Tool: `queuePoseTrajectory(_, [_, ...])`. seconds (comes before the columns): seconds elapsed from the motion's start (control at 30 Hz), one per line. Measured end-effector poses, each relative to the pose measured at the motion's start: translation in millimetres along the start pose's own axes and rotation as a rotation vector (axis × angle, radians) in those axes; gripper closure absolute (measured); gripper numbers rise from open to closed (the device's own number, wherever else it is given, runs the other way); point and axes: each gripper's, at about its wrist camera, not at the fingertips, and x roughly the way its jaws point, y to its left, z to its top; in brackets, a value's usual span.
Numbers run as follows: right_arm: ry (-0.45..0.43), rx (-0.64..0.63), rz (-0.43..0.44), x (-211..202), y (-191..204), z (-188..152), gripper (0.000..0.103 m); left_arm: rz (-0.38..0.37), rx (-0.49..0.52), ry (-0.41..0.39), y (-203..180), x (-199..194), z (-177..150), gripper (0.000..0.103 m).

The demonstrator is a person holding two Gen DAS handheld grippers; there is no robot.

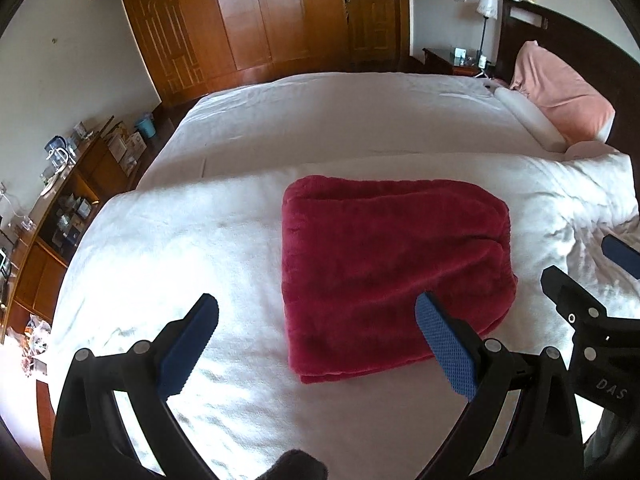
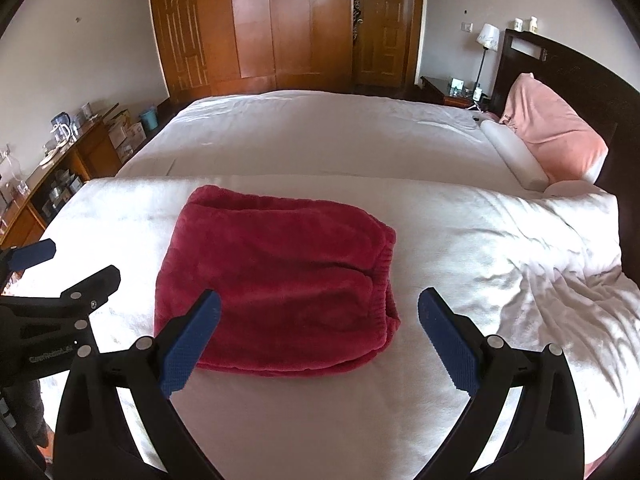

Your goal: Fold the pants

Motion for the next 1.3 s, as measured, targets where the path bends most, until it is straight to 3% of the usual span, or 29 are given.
queuePoseTrajectory(1.03, [0.007,-0.033,0.03,1.9,-16.9,0.6,0.003,0.047,0.007,-0.021,-16.3,-0.5,5.6,0.005])
queuePoseTrajectory(1.3, [0.044,-0.017,0.003,12.1,-11.2,-8.8,0.003,0.025,-0.017,0.034,1.3,23.8,-1.1,0.005])
